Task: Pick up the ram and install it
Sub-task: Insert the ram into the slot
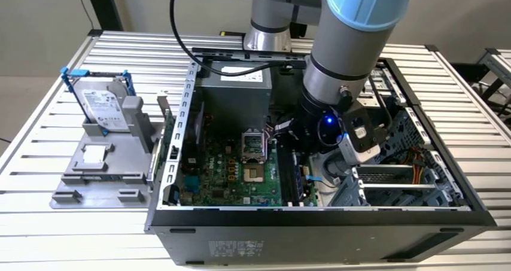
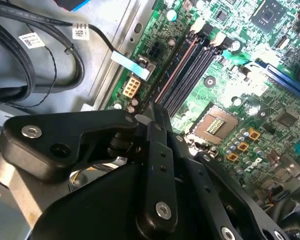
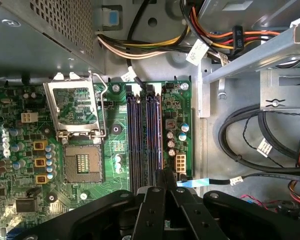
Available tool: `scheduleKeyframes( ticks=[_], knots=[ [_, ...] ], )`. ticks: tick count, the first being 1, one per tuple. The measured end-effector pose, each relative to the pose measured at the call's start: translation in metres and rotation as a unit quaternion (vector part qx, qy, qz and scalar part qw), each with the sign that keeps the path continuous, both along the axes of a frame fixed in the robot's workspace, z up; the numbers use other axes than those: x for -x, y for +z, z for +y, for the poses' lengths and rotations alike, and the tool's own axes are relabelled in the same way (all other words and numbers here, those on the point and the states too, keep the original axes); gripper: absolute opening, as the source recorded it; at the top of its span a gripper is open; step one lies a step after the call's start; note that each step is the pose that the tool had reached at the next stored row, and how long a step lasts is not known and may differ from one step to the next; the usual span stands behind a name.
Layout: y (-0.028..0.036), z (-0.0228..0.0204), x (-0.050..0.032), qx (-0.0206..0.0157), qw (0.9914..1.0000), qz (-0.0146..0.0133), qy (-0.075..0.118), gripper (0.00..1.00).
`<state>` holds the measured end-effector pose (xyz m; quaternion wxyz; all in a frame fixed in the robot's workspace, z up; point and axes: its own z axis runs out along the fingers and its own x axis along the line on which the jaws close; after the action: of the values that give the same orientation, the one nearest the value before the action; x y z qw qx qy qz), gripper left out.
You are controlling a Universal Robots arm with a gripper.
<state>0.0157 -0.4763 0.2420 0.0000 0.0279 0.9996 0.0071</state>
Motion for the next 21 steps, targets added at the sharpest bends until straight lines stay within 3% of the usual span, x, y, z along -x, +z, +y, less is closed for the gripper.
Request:
scheduleKeyframes(
  ticks=[14, 18, 21],
  knots=[
    [0.0000, 0.0000, 0.0000, 0.0010, 1.00000, 0.0000, 0.001, 0.00],
    [0.0000, 0.0000, 0.0000, 0.0010, 0.99981, 0.0000, 0.019, 0.00],
    [0.0001, 0.0000, 0.0001, 0.0011, 0.99912, -0.0001, 0.042, 0.00]
  ],
)
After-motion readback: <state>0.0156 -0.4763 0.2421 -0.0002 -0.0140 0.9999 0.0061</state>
